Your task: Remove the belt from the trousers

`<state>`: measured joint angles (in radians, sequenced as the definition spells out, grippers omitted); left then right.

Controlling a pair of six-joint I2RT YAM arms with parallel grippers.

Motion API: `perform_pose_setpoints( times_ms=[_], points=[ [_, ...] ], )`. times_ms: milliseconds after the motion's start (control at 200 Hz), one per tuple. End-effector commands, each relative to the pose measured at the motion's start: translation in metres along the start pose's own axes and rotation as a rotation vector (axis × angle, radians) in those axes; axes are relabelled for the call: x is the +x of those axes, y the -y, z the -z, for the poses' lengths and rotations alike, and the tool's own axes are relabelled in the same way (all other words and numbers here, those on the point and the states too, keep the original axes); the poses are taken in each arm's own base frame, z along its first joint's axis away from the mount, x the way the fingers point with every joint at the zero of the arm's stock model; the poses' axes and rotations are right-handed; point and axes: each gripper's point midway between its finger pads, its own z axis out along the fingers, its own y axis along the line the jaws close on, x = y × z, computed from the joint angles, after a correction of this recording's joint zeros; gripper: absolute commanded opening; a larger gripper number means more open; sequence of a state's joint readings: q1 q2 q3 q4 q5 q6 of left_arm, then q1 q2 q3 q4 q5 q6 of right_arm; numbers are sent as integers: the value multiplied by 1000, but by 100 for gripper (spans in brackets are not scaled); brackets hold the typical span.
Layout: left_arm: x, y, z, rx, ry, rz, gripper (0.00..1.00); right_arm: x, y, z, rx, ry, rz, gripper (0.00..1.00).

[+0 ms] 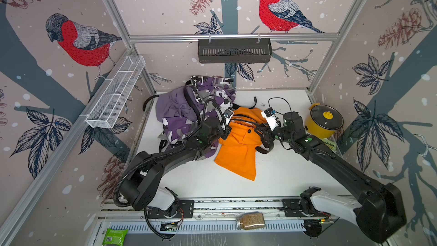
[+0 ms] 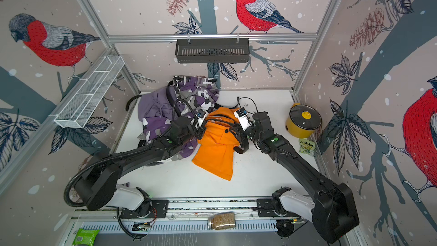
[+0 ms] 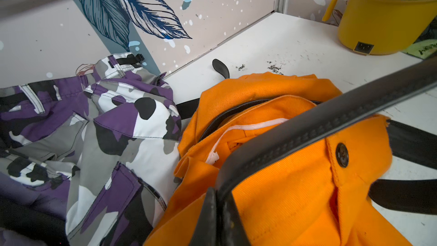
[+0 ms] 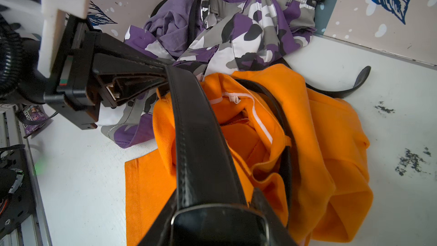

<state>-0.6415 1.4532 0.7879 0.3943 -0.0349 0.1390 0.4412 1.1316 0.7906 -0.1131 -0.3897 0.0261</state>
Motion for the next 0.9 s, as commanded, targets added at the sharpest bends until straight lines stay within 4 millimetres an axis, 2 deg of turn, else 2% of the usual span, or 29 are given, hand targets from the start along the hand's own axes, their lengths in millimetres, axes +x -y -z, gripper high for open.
perform_pose_setpoints(
  times_ms=[0, 465, 895],
  points=[
    [16, -42, 5, -175, -61, 118, 0, 0, 15, 4, 76, 1, -11, 2],
    [45, -79, 9, -248, -105, 394, 0, 0, 22, 12, 84, 17, -21, 2],
    [61, -111, 28, -345, -86, 589, 0, 5, 27, 19, 98, 20, -35, 1]
  ],
)
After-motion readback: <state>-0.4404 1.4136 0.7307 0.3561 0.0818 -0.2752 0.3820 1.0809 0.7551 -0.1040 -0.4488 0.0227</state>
